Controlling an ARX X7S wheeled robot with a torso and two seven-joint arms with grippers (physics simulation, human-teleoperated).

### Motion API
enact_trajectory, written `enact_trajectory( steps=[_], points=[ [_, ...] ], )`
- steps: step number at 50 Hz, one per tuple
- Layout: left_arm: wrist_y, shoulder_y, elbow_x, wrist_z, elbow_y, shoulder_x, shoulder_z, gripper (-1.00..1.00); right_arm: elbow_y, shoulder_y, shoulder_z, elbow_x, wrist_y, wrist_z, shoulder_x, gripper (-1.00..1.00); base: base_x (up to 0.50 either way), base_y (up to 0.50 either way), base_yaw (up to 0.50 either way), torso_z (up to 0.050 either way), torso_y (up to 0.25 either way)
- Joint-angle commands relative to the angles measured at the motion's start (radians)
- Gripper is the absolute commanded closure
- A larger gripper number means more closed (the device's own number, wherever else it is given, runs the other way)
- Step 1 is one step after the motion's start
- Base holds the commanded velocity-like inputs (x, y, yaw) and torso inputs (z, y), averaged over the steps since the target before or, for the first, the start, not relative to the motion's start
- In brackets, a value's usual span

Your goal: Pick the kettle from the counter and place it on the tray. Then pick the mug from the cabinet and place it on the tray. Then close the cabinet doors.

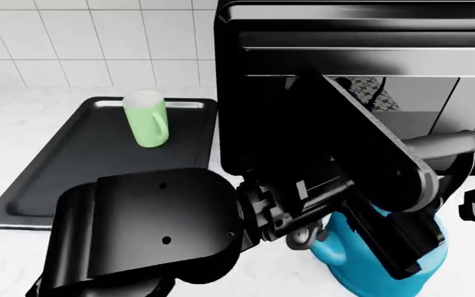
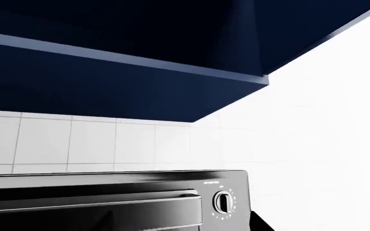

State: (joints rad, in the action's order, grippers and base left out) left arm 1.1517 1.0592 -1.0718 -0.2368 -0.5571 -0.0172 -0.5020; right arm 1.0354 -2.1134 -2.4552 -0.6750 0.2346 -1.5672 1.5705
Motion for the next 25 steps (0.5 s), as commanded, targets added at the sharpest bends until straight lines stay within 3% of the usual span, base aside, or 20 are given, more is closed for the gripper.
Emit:
enact_trajectory(
  steps=[1,17,18,25],
  points=[
    [-0.119,0.043,0.016,-0.012,0.112,0.006,-0.128,-1.00,-0.028,0.030,-0.008,0.018,0.031,-0.003,0.000,-1.00,0.00,0.00,0.00,0.000,0.000],
    [-0.227,0.076,-0.018,-0.048,0.184,0.005,-0.250,-1.00,-0.094,0.084,-0.038,0.064,0.117,-0.003,0.000,-1.00,0.00,0.00,0.00,0.000,0.000],
    [-0.232,0.078,-0.021,-0.051,0.184,0.004,-0.258,1.00,-0.097,0.086,-0.039,0.066,0.119,-0.003,0.000,-1.00,0.00,0.00,0.00,0.000,0.000],
    [-0.265,0.090,-0.041,-0.069,0.192,-0.004,-0.283,1.00,-0.117,0.099,-0.042,0.072,0.143,-0.003,0.000,-1.00,0.00,0.00,0.00,0.000,0.000]
  ],
)
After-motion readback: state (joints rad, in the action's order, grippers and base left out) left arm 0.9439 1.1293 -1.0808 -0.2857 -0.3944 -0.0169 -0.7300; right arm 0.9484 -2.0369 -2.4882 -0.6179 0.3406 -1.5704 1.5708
